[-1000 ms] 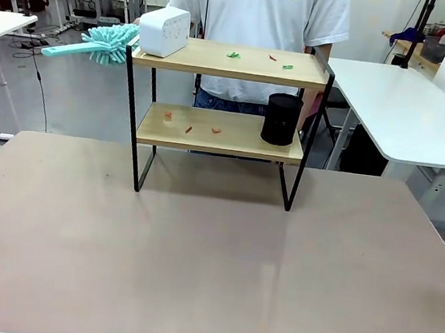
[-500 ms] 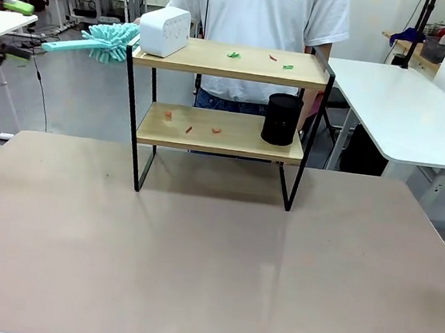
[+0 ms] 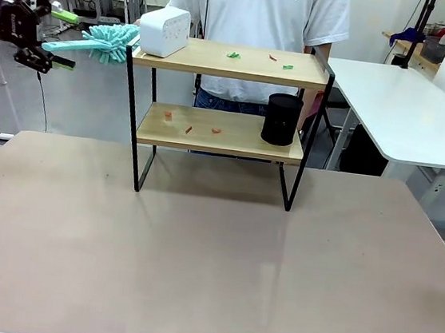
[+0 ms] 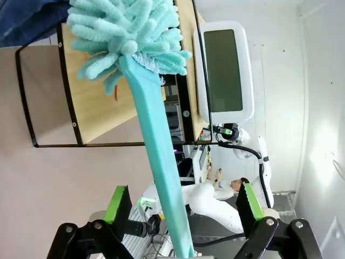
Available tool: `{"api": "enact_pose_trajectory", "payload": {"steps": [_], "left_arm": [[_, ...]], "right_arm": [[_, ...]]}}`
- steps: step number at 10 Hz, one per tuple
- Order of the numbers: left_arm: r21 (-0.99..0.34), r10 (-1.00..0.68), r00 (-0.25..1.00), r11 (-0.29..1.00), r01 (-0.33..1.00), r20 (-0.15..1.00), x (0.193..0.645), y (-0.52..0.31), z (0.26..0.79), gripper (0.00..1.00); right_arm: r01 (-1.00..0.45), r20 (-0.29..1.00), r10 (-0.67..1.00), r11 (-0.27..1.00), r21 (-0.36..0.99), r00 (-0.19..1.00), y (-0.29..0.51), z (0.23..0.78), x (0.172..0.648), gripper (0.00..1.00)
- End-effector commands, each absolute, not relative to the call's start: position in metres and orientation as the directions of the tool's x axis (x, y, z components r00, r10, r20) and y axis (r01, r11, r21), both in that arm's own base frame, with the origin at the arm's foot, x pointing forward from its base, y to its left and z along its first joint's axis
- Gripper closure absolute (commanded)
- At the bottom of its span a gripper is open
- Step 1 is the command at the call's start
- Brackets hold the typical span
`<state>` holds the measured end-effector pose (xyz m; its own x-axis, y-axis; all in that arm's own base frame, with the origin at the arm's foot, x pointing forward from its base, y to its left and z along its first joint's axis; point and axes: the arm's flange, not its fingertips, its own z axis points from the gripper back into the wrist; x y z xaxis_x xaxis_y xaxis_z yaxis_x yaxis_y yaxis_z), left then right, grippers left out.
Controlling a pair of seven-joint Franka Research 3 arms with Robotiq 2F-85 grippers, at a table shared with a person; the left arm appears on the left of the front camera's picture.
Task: Clean the shelf.
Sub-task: Pick up the Duster from the human.
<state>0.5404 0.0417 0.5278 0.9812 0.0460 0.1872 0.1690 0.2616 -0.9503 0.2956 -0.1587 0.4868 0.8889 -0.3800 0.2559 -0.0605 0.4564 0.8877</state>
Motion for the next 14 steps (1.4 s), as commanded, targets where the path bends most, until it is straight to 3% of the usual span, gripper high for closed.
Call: {"api": "enact_pose_trajectory", "payload": {"steps": [1,4,5,6,7,8,9,14], "left_arm": [[-0.963,0.058,0.986,0.229,0.140,0.157,0.543,0.043,0.529,0.00],[-0.961,0.096,0.981,0.236,0.144,0.171,0.541,0.041,0.530,0.00],[-0.958,0.121,0.975,0.245,0.152,0.185,0.540,0.040,0.529,0.60],[-0.956,0.118,0.974,0.249,0.159,0.192,0.539,0.038,0.528,0.60],[-0.955,0.138,0.970,0.251,0.159,0.198,0.538,0.036,0.526,1.00],[-0.947,0.171,0.961,0.273,0.168,0.219,0.539,0.036,0.525,0.65],[-0.947,0.198,0.953,0.275,0.169,0.227,0.539,0.036,0.523,1.00],[-0.919,0.225,0.934,0.344,0.191,0.278,0.536,0.032,0.520,1.00]], "right_arm": [[-0.095,0.285,-0.376,0.451,0.887,0.882,-0.158,0.486,0.298,0.00],[-0.095,0.285,-0.376,0.451,0.887,0.882,-0.158,0.486,0.298,0.00],[-0.095,0.285,-0.376,0.451,0.887,0.882,-0.158,0.486,0.298,0.00],[-0.095,0.285,-0.376,0.451,0.887,0.882,-0.158,0.486,0.298,0.00],[-0.095,0.285,-0.376,0.451,0.887,0.882,-0.158,0.486,0.298,0.00],[-0.095,0.285,-0.376,0.451,0.887,0.882,-0.158,0.486,0.298,0.00],[-0.095,0.285,-0.376,0.451,0.887,0.882,-0.158,0.486,0.298,0.00],[-0.095,0.285,-0.376,0.451,0.887,0.882,-0.158,0.486,0.298,0.00]]}}
